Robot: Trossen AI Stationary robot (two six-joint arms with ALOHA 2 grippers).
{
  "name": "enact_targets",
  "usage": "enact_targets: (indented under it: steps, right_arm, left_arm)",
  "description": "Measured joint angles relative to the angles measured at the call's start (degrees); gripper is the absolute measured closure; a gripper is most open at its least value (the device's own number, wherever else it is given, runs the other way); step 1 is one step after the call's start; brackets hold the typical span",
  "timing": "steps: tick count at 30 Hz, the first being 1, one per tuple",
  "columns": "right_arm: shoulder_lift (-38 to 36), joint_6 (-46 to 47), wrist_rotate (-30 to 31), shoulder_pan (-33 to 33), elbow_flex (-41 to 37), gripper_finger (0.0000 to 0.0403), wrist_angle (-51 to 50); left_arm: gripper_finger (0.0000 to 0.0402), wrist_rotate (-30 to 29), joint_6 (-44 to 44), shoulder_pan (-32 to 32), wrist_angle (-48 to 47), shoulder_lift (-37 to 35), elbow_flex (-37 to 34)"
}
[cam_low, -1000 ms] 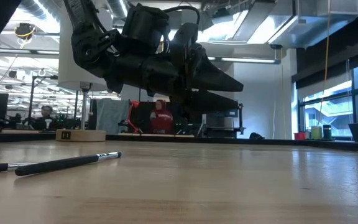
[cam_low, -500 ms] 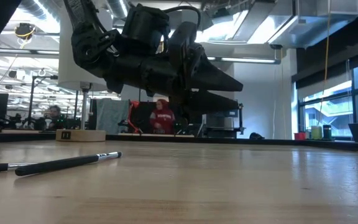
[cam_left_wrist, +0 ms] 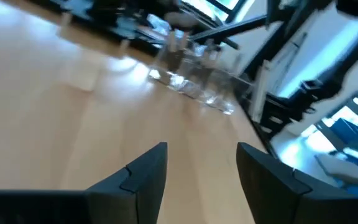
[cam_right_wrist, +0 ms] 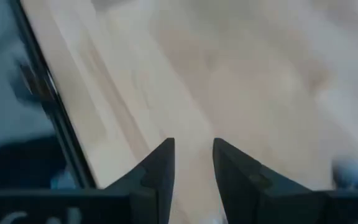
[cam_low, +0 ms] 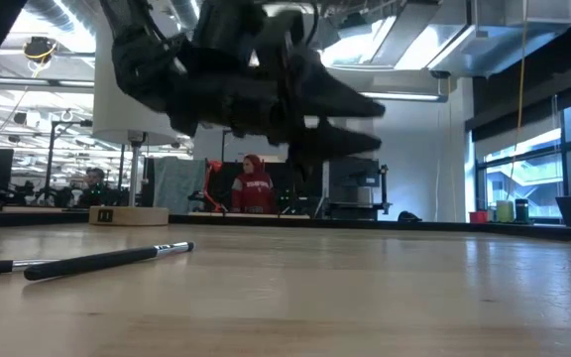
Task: Put items in baskets/containers
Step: Put the eyeshadow brush into the transparent organizer
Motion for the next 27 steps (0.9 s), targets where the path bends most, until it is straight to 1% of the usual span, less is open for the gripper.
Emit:
enact_targets:
  steps: [3, 5, 7, 9, 11, 13, 15, 18, 22, 25, 27]
  right_arm:
    - [-0.3, -5.5, 9.9, -0.8, 2.3, 0.0298, -0.7]
    - [-0.3, -9.7, 15.5, -1.7, 3.0, 0.0301, -0.6]
    - [-0.3, -13.6, 19.9, -3.3, 2.9, 0.0302, -0.6]
    - [-0.3, -17.3, 24.2, -5.5, 1.9, 0.0302, -0.7]
    - [-0.2, -19.6, 29.8, -8.0, 0.0, 0.0302, -0.3]
    - [-0.2, -22.0, 33.5, -11.2, -2.2, 0.0302, 0.6]
    - [-0.2, -23.7, 33.5, -15.1, -3.7, 0.0302, 0.9]
    - [-0.2, -25.8, 30.5, -21.7, -4.9, 0.0302, 1.3]
    - [-0.2, -32.6, 27.4, -28.5, -4.9, 0.0302, 3.7]
    - [-0.2, -37.6, 24.8, -32.0, -4.9, 0.0302, 5.6]
    - [-0.2, -39.7, 21.8, -33.9, -4.9, 0.0302, 6.4]
  left_arm:
    - [0.0224, -0.3, 3.4, -1.0, -5.2, -3.7, 0.0]
    - [0.0231, -2.6, 6.2, -1.8, -12.2, -7.1, 0.0]
    - [0.0238, -7.8, 9.1, -2.9, -21.4, -11.2, 0.0]
    - [0.0243, -15.1, 10.7, -4.3, -30.5, -15.1, 0.0]
    - [0.0246, -22.2, 9.9, -5.9, -39.2, -18.5, 0.0]
    - [0.0248, -27.7, 6.3, -7.7, -46.1, -21.1, 0.1]
    - [0.0249, -32.0, 1.7, -9.9, -52.9, -22.8, 0.1]
    - [0.0249, -35.3, -5.3, -13.3, -60.1, -23.1, 0.1]
    - [0.0249, -35.9, -16.9, -15.9, -64.9, -22.8, 0.1]
    - [0.0249, -35.4, -27.5, -16.9, -66.5, -22.7, 0.1]
    - [0.0249, -34.5, -32.9, -17.6, -67.6, -22.7, 0.1]
